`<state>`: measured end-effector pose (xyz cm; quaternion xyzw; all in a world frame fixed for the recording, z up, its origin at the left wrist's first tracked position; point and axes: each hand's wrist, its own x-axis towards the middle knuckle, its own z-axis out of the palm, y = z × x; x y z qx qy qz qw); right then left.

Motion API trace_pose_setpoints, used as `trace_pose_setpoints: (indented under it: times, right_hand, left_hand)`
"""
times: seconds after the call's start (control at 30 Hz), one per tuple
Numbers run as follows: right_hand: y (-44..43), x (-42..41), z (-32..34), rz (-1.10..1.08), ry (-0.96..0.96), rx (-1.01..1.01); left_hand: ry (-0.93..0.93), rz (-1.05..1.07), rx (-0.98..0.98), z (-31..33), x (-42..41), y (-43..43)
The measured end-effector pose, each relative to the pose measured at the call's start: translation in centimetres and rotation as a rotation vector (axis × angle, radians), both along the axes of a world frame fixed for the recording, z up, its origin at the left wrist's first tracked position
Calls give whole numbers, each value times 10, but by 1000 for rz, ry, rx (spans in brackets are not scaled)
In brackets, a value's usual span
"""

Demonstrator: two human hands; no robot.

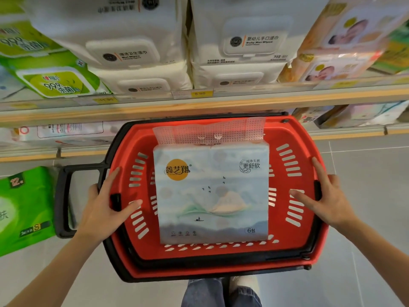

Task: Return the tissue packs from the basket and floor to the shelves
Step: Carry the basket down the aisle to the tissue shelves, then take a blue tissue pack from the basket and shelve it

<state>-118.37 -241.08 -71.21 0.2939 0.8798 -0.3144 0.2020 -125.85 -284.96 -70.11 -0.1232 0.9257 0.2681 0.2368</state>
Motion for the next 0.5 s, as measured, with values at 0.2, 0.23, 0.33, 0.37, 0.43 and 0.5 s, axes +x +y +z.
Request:
trace_pose_setpoints:
  times: [0.2,0.23,0.33,0.37,0.43,0.5]
  right_hand:
    - [-3,8,10,26,-25,83]
    - [-5,11,13,30,-11,106]
    - [-22,26,17,192,58,209]
    - [-29,31,17,269,78,245]
    - [-43,38,14,428,106,246]
    - [-55,38,8,518,81,104]
  left_hand:
    - [42,9,28,13,12,12]
    - [95,-23,18,16,18,16]
    - [198,-194,37,19,37,33]
    - [174,-221,74,16,43,39]
    - [81,-235,157,9,53,51]
    - [42,-239,205,0,59,61]
